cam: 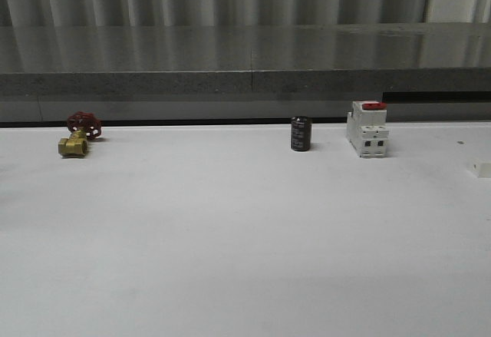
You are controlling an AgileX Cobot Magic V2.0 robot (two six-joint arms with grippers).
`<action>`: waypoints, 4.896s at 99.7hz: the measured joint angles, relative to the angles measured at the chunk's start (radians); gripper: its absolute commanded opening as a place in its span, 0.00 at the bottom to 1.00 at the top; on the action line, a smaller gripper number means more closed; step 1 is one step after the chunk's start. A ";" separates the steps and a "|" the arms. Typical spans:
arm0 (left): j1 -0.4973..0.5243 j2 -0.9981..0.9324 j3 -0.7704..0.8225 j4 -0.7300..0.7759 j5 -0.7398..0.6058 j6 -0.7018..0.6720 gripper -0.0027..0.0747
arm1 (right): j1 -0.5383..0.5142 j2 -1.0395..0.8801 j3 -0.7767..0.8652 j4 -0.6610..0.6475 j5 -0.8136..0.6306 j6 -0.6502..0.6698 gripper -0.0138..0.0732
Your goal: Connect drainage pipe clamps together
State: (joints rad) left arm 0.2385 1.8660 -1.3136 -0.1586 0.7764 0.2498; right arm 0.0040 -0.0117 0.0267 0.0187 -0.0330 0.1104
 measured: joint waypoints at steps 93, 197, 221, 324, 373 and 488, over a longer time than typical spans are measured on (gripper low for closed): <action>-0.743 0.088 -0.074 0.242 -0.019 -0.709 0.01 | 0.000 0.000 0.000 0.000 0.000 0.000 0.08; -0.759 0.186 -0.120 0.255 -0.014 -0.781 0.01 | 0.000 0.000 0.000 0.000 0.000 0.000 0.08; -0.759 0.209 -0.124 0.255 -0.010 -0.782 0.28 | 0.000 0.000 0.000 0.000 0.000 0.000 0.08; -0.549 -0.200 -0.100 0.242 0.029 -0.376 0.82 | 0.000 0.000 0.000 0.000 0.000 0.000 0.08; -0.217 -0.656 0.316 0.074 -0.067 -0.194 0.82 | 0.000 0.000 0.000 0.000 0.000 0.000 0.08; -0.221 -1.215 0.804 0.001 -0.184 -0.194 0.01 | 0.000 0.415 -0.470 0.053 0.594 0.001 0.08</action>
State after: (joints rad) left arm 0.0172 0.6510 -0.5091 -0.1576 0.5924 0.0553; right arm 0.0040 0.4036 -0.4436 0.0715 0.5609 0.1118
